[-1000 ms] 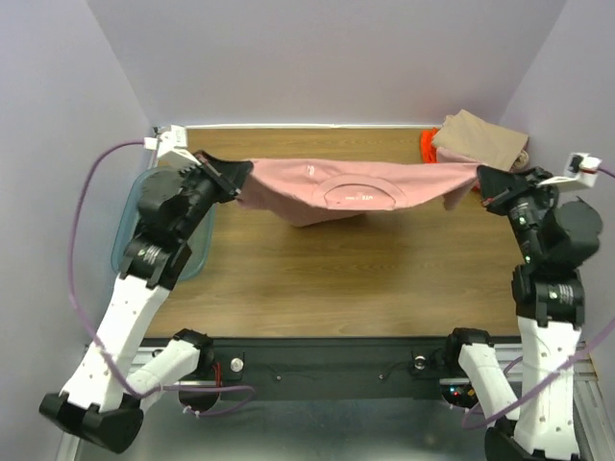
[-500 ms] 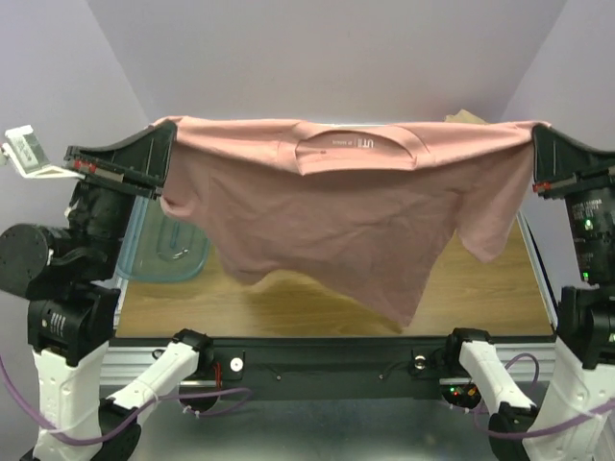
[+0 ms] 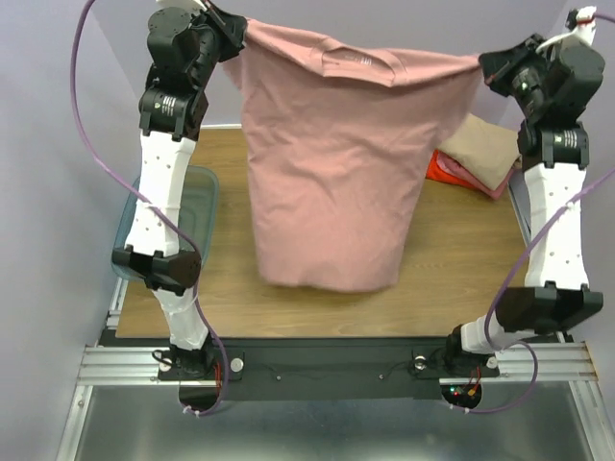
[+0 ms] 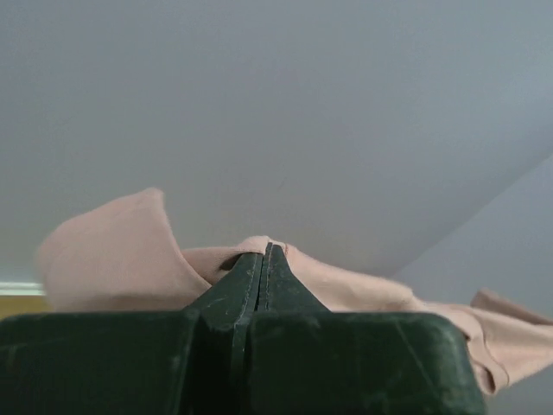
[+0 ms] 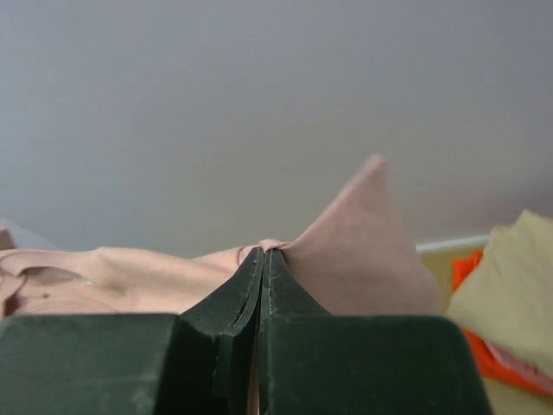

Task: Fold and stack the t-shirts
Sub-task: Flatten the tshirt out

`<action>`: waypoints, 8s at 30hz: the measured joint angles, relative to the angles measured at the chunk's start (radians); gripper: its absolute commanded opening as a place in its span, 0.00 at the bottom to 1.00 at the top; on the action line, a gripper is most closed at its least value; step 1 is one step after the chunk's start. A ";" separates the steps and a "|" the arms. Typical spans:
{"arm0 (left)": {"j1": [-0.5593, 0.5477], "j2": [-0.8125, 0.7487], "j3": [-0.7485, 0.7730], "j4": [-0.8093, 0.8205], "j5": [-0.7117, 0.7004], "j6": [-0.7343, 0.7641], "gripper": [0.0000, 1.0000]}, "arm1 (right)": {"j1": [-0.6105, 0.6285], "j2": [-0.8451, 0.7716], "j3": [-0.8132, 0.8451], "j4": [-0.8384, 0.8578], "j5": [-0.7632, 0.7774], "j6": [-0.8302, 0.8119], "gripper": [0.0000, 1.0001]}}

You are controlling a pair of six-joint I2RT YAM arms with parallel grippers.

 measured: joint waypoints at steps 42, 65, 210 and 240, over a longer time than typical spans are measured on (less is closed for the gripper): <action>-0.173 -1.246 -2.019 0.184 -0.003 -0.412 0.99 | 0.002 -0.843 -1.191 -0.310 0.217 0.162 1.00; -0.203 -0.270 -1.735 0.517 0.048 -0.297 0.98 | 0.306 -0.113 -1.215 0.052 0.095 0.117 1.00; 0.033 0.484 -0.612 0.045 -0.176 -0.095 0.98 | 0.262 1.259 0.614 -0.072 0.188 -0.644 1.00; -0.146 -0.547 -1.294 0.010 -0.192 -0.173 0.98 | 0.493 0.105 -0.409 0.054 0.288 -0.412 1.00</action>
